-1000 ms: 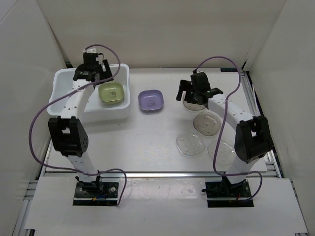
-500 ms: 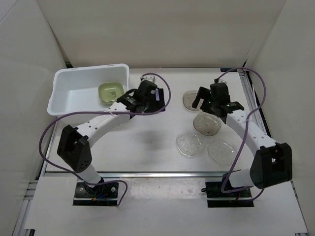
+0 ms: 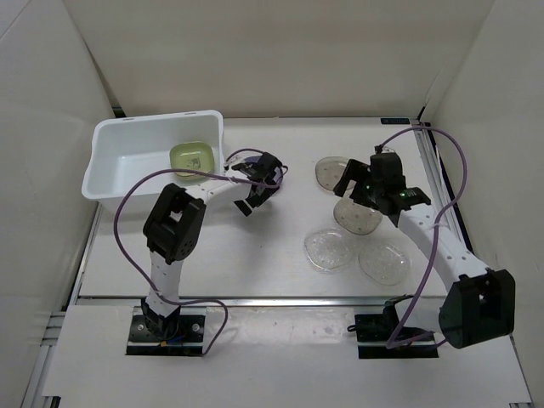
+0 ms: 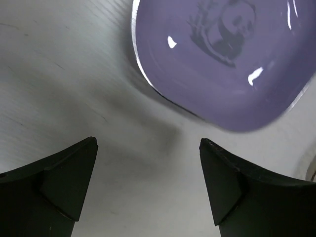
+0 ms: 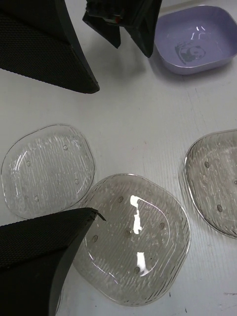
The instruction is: Place the plates into the plastic bin on the countertop
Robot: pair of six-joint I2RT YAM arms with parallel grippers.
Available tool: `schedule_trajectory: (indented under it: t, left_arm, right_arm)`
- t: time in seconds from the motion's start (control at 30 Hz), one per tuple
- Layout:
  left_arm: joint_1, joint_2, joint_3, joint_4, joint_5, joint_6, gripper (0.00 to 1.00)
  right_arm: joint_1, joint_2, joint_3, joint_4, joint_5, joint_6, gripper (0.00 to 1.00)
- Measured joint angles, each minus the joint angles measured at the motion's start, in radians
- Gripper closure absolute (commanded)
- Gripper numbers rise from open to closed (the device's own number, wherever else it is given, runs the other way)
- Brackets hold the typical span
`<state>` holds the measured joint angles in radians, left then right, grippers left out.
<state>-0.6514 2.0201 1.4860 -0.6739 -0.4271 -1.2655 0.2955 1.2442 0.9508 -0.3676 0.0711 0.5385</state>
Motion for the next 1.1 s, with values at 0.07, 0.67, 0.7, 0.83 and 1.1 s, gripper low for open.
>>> schedule_trajectory:
  t: [0.07, 0.67, 0.7, 0.83, 1.1]
  left_arm:
    - [0.019, 0.008, 0.000, -0.010, -0.005, -0.063, 0.06]
    - [0.071, 0.048, 0.026, 0.044, -0.093, -0.267, 0.20]
    - [0.070, 0.061, 0.042, 0.036, -0.107, -0.275, 0.20]
    - [0.069, 0.122, 0.102, 0.007, -0.165, -0.285, 0.22]
    - [0.062, 0.187, 0.175, -0.034, -0.218, -0.280, 0.68]
  right_arm:
    - [0.000, -0.021, 0.000, -0.003, 0.000, -0.002, 0.01]
    - [0.000, -0.058, -0.001, -0.007, 0.034, -0.014, 0.01]
    - [0.000, -0.058, -0.001, -0.007, 0.034, -0.014, 0.01]
    - [0.000, -0.058, -0.001, -0.008, 0.034, -0.014, 0.01]
    - [0.000, -0.059, -0.017, -0.013, 0.034, -0.014, 0.01]
